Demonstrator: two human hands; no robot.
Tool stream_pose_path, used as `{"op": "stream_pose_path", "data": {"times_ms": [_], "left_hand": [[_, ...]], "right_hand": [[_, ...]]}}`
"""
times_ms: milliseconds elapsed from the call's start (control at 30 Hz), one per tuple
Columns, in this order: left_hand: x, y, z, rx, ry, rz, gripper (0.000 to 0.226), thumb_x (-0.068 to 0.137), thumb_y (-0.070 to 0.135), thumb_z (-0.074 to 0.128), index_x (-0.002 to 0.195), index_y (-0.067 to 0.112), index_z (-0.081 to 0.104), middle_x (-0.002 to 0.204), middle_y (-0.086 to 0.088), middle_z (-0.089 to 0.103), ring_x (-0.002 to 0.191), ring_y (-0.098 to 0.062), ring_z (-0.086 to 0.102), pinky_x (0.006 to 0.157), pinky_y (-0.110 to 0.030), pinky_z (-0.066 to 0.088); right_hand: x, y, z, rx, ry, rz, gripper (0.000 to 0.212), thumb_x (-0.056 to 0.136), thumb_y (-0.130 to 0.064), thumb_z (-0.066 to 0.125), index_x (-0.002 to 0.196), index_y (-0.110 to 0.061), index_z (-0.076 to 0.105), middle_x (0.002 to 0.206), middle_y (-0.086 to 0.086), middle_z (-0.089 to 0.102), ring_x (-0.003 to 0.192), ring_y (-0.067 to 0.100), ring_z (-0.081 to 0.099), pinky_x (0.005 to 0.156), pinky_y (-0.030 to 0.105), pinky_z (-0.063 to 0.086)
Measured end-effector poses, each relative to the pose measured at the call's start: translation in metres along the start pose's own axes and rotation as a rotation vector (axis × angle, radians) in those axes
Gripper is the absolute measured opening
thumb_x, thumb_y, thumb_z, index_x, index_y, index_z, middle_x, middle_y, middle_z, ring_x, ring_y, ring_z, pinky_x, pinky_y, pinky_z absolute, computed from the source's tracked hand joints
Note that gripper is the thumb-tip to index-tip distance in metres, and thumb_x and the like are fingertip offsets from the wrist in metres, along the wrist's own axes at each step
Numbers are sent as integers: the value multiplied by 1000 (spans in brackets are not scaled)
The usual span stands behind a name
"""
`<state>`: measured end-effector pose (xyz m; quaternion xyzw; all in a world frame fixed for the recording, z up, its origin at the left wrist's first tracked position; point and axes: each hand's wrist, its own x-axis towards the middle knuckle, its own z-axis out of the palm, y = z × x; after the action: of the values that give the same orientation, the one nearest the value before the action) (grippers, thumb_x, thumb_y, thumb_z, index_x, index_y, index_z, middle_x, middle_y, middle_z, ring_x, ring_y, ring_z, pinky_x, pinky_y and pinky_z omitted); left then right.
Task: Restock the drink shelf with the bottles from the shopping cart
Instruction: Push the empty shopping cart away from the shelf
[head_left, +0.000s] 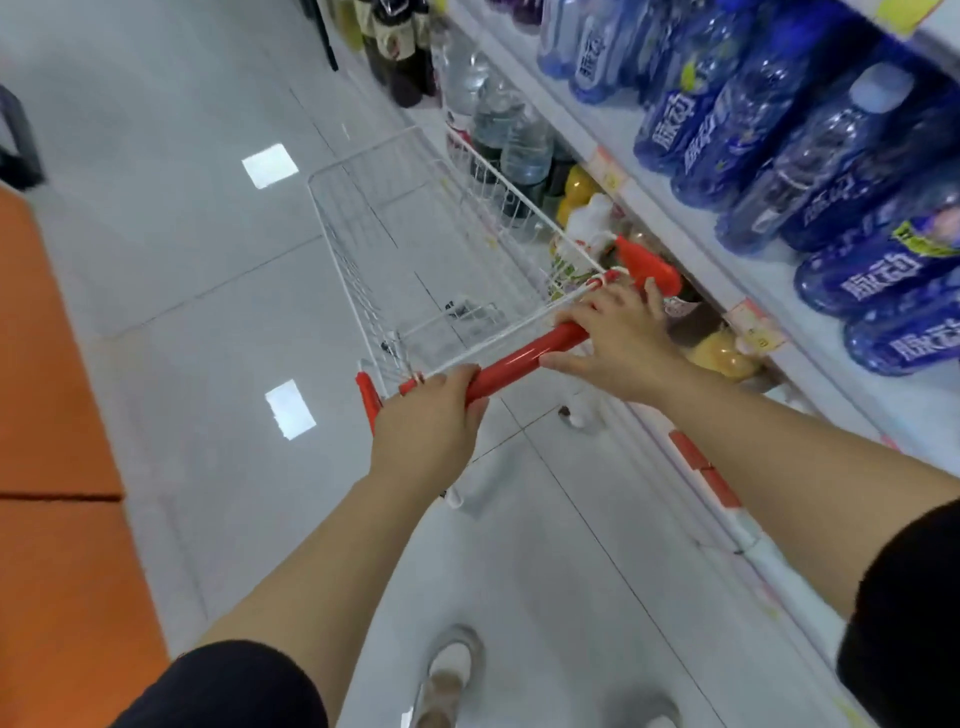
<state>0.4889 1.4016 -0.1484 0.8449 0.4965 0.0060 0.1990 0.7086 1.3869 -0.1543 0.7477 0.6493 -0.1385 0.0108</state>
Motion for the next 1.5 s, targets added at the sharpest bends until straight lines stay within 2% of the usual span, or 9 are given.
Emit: {"op": "stream_pose_path", "data": {"times_ms": [233, 367, 533, 700, 900, 1033, 1200, 1367, 1500], "left_hand": [[-75, 32, 9, -310, -371, 58, 28, 97, 33, 42, 123, 28, 48, 101, 2, 62, 92, -22, 60, 74, -34, 46], [-122, 58, 35, -475, -656, 72, 30, 96, 29, 47, 125, 23, 46, 84, -1, 59, 73, -21, 58, 65, -30, 46], [-186, 85, 68, -493, -837, 145, 27, 95, 32, 49, 121, 29, 43, 85, -7, 64, 69, -17, 60, 54, -20, 45], [-264, 94, 96, -384, -882, 335, 27, 95, 32, 47, 122, 29, 44, 71, 8, 56, 56, -5, 52, 55, -21, 44], [-353, 109, 120, -151, -1002, 570, 28, 95, 36, 45, 124, 35, 43, 71, 18, 50, 64, 4, 50, 59, -14, 36], [-418, 128, 134, 15, -1093, 696, 30, 95, 41, 44, 125, 40, 41, 88, 13, 60, 79, -9, 59, 75, -29, 49], [-495, 170, 151, 186, -1168, 848, 32, 90, 45, 53, 121, 37, 51, 107, 10, 65, 94, -8, 59, 76, -22, 44], [-563, 227, 178, 405, -1011, 1286, 31, 91, 50, 47, 119, 39, 53, 105, 14, 65, 98, -8, 59, 72, -23, 40], [-611, 274, 213, 411, -821, 1564, 32, 89, 53, 49, 113, 36, 59, 103, 12, 65, 98, -11, 60, 87, -25, 38]], "right_hand": [[-113, 7, 7, 116, -37, 58, 48, 71, -68, 57, 104, -33, 59, 103, -11, 47, 125, 20, 31, 112, 38, -12], [-200, 17, 13, 180, -102, 146, 53, 64, -68, 57, 101, -30, 62, 106, -7, 54, 125, 20, 31, 112, 36, -15], [-309, 20, 37, 174, -132, 287, 62, 61, -72, 55, 104, -28, 64, 100, -7, 53, 118, 20, 38, 114, 40, -10], [-421, 2, 76, 20, -160, 378, 68, 67, -82, 31, 84, -26, 65, 81, -5, 61, 88, 24, 58, 102, 45, 20], [-561, -45, 115, 152, -139, 636, 69, 63, -85, 26, 75, -27, 62, 68, -10, 59, 74, 19, 58, 89, 36, 25], [-659, -88, 146, 209, -78, 848, 72, 60, -87, 25, 71, -26, 62, 62, -10, 58, 67, 18, 57, 83, 39, 40], [-772, -153, 186, 244, -3, 1157, 73, 62, -87, 25, 67, -25, 62, 57, -10, 57, 61, 19, 57, 75, 41, 45], [-857, -207, 219, 343, 121, 1539, 77, 68, -88, 15, 63, -26, 60, 54, -10, 53, 56, 16, 51, 72, 37, 41], [-907, -236, 234, 530, 217, 1818, 62, 70, -82, 35, 82, -28, 63, 72, -10, 61, 75, 16, 51, 83, 33, 28]]}}
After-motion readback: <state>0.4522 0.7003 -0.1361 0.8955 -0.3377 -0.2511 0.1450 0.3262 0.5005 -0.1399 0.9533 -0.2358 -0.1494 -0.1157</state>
